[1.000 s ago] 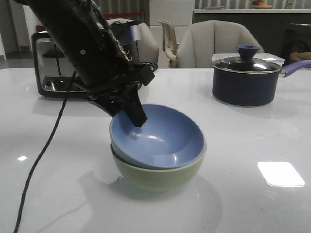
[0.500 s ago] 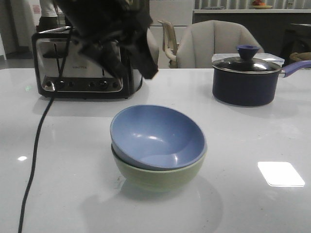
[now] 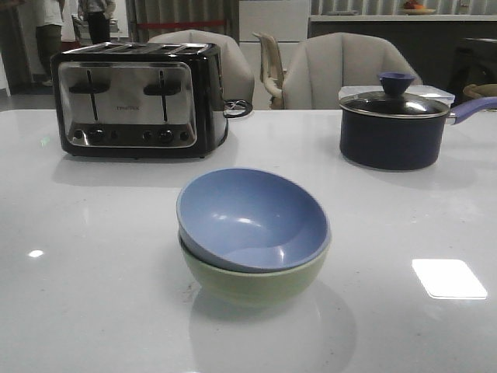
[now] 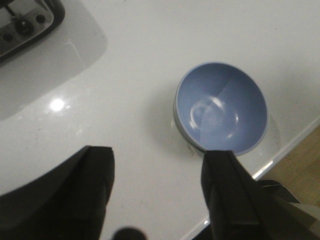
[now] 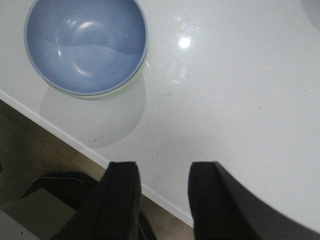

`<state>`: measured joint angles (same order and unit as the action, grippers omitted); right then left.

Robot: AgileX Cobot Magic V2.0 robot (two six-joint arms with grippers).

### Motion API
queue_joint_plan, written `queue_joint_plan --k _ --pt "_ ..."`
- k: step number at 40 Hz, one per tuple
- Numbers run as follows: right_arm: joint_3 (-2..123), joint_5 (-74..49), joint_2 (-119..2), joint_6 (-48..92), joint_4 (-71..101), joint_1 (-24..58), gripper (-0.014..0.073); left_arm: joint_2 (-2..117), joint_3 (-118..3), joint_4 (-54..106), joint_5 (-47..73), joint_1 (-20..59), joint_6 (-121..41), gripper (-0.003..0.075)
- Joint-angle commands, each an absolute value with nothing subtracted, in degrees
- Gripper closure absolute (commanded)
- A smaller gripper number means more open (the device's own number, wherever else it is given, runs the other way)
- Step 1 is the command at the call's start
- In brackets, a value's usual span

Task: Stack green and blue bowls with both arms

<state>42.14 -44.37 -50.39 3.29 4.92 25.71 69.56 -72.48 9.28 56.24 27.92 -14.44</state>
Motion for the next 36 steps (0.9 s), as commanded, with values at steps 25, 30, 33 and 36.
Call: queue_joint_plan --k 25,30,33,36 --pt "43.73 -41.14 -50.21 3.38 4.76 25.63 0.0254 33.56 -41.62 3.61 45.65 28.19 -4.26 0.0323" --pt "43.73 -41.24 -50.21 3.38 4.76 25.63 0.0412 33.29 -40.73 3.61 44.22 28.19 -4.26 0.0435" --pt "43.73 -41.24 -50.21 3.38 4.76 25.63 0.0503 33.4 -40.73 3.61 43.28 28.19 -4.26 0.0505" --pt "43.73 -41.19 -50.21 3.38 4.76 25.63 0.0563 33.4 -40.73 3.61 42.32 28.19 -4.26 0.0578"
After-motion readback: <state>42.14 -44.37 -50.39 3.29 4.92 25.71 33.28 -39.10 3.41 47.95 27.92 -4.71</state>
